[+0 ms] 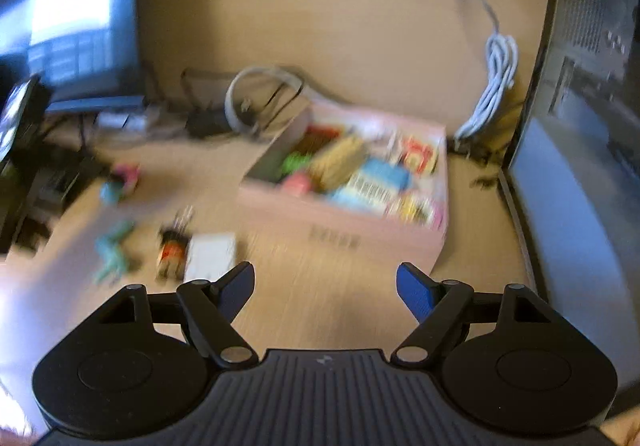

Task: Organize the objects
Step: 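Grasp the pink-and-teal bird toy with the left tool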

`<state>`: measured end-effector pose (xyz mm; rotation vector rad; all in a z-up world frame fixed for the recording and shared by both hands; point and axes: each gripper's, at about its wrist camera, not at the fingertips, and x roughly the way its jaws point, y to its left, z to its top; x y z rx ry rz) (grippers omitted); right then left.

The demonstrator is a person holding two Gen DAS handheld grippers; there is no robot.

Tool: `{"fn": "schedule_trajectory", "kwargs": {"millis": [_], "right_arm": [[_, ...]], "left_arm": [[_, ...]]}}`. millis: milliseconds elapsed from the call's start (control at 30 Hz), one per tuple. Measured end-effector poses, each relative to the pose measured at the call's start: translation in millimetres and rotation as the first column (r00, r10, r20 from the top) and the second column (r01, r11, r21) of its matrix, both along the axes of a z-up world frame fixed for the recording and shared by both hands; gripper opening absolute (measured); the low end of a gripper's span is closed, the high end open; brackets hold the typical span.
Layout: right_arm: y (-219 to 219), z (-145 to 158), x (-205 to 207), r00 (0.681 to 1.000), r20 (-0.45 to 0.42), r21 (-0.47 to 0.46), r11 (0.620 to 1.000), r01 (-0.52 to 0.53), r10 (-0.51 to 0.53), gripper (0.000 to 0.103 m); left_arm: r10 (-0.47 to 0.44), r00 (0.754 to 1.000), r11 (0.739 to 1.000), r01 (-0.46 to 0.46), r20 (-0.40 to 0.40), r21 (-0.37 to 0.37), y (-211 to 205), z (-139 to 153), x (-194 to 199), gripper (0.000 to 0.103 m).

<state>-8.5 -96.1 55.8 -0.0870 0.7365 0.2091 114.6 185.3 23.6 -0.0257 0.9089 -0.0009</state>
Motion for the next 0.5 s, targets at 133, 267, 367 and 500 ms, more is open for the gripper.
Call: {"fn": "schedule_trajectory", "kwargs": {"millis": [133, 267, 367, 500], "right_arm": [[4.8, -10.8, -19.8, 0.998, -0.055, 0.004, 1.000, -0.016, 0.016, 0.082], [11.3, -14.1, -34.2, 0.997, -0.076, 0.009, 0.999, -0.032, 0.033, 0.084], [16.3, -12.7, -41.1, 0.996, -0.079, 0.017, 0.999, -0.040, 0.042, 0.087], [20.0, -12.8, -46.1, 0.995, -0.083, 0.007, 0.999, -0.046, 0.047, 0.087]], "left_arm": [[-0.014, 1.000, 1.000, 0.014, -0.007, 0.022, -2.3, -0.3, 13.9, 0.031], [-0.038, 0.999, 0.997, 0.040, -0.030, 0.063, -5.8, -2.0, 25.0, 0.037], [-0.028, 0.999, 0.993, 0.030, -0.021, 0.116, -9.7, -3.9, 31.5, 0.038], [-0.031, 0.999, 0.989, 0.033, -0.012, 0.147, -13.8, -6.9, 35.0, 0.039]]}}
